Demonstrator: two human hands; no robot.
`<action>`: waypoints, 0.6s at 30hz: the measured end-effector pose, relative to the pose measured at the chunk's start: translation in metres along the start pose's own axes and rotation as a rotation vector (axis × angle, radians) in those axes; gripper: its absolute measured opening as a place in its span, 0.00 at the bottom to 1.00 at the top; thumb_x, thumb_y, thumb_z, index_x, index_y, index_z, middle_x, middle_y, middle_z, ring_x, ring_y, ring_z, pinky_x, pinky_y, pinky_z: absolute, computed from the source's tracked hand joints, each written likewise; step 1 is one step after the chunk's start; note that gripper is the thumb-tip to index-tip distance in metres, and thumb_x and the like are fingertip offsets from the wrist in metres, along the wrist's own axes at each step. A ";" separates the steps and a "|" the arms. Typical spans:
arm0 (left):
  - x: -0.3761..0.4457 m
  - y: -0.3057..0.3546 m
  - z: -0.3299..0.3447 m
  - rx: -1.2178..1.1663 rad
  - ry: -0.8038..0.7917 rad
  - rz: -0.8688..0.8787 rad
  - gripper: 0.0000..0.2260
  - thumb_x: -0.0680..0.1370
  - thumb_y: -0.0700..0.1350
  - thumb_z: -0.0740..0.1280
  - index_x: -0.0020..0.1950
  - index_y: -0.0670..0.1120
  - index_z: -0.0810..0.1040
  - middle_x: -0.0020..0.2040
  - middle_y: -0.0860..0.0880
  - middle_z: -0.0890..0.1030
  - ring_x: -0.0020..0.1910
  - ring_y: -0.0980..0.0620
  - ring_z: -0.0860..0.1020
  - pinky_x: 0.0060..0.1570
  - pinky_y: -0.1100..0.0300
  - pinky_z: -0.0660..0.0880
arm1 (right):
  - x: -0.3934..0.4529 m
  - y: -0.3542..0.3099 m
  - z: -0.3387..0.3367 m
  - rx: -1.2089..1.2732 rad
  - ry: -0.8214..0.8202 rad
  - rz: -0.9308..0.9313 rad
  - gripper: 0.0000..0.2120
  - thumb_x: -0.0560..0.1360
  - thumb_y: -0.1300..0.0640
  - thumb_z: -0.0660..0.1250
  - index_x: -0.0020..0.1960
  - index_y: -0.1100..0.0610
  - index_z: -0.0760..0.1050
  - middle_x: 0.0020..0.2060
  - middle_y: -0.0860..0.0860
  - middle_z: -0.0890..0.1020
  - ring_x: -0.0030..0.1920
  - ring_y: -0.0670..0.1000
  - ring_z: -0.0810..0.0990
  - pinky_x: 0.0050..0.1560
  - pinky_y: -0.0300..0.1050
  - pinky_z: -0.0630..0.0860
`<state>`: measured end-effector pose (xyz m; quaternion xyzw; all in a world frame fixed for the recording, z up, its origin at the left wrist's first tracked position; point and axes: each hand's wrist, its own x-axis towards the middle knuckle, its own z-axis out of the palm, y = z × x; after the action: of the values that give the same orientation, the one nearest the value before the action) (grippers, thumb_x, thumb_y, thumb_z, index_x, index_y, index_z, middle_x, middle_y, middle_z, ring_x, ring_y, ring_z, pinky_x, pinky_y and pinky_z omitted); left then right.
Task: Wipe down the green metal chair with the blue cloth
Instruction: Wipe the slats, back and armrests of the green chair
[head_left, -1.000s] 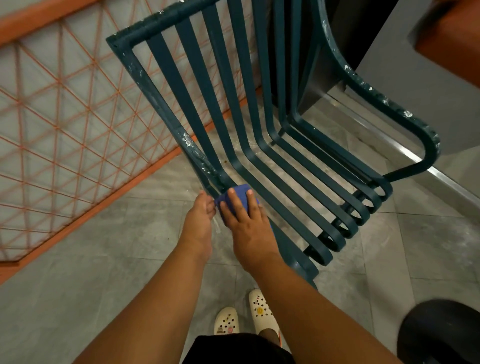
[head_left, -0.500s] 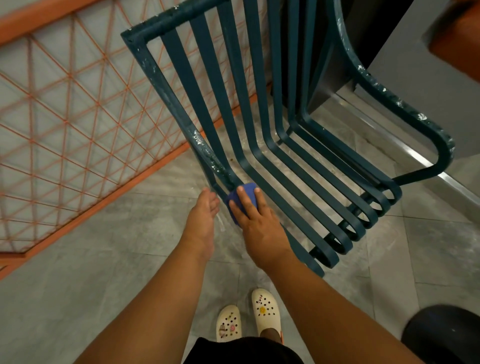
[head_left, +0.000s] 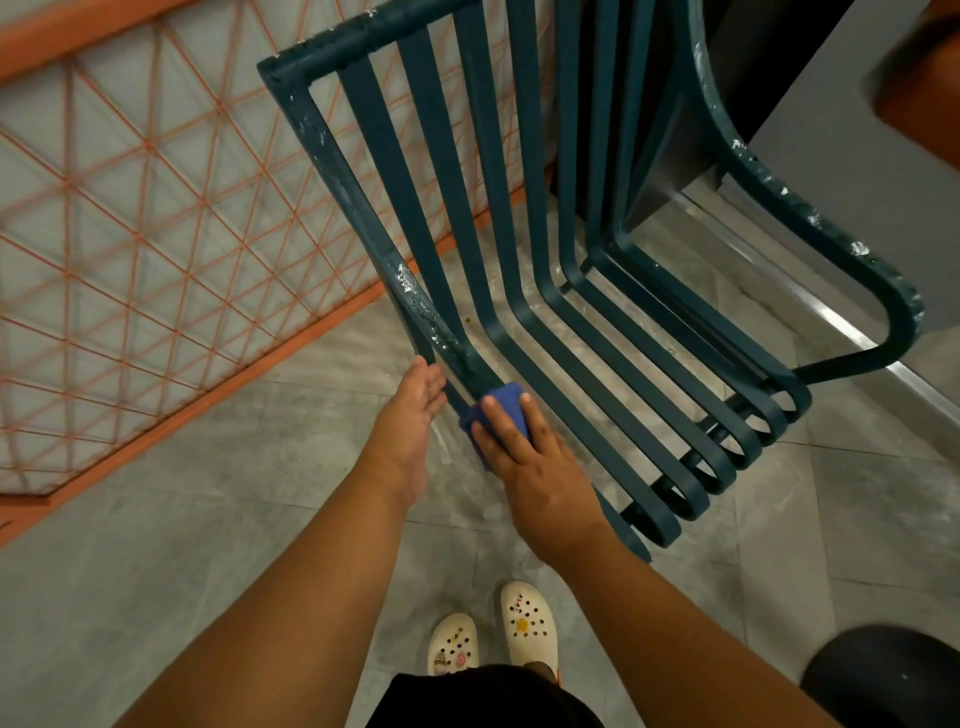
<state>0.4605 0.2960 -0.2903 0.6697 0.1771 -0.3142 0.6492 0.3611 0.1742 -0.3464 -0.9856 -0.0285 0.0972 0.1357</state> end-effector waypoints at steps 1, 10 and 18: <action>0.002 0.000 -0.001 0.007 0.006 -0.001 0.26 0.81 0.60 0.49 0.74 0.47 0.65 0.73 0.50 0.68 0.69 0.53 0.68 0.67 0.56 0.54 | -0.002 0.003 0.000 0.035 -0.045 0.067 0.39 0.78 0.61 0.62 0.77 0.47 0.39 0.76 0.47 0.35 0.76 0.59 0.38 0.72 0.56 0.53; 0.005 -0.001 0.001 -0.013 0.026 -0.032 0.27 0.81 0.60 0.49 0.74 0.46 0.64 0.73 0.49 0.67 0.71 0.52 0.66 0.70 0.54 0.54 | 0.032 -0.021 -0.002 -0.066 -0.014 0.107 0.39 0.78 0.61 0.59 0.77 0.53 0.35 0.76 0.55 0.34 0.76 0.65 0.39 0.73 0.60 0.54; 0.008 0.001 0.001 -0.006 0.049 -0.038 0.27 0.81 0.59 0.50 0.74 0.45 0.64 0.73 0.47 0.67 0.70 0.51 0.67 0.74 0.48 0.54 | 0.035 -0.001 -0.015 0.326 -0.036 0.393 0.26 0.79 0.47 0.60 0.73 0.53 0.59 0.63 0.57 0.74 0.57 0.56 0.77 0.56 0.51 0.78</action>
<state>0.4669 0.2939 -0.2945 0.6719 0.2066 -0.3093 0.6404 0.3985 0.1743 -0.3383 -0.9355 0.1770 0.1425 0.2707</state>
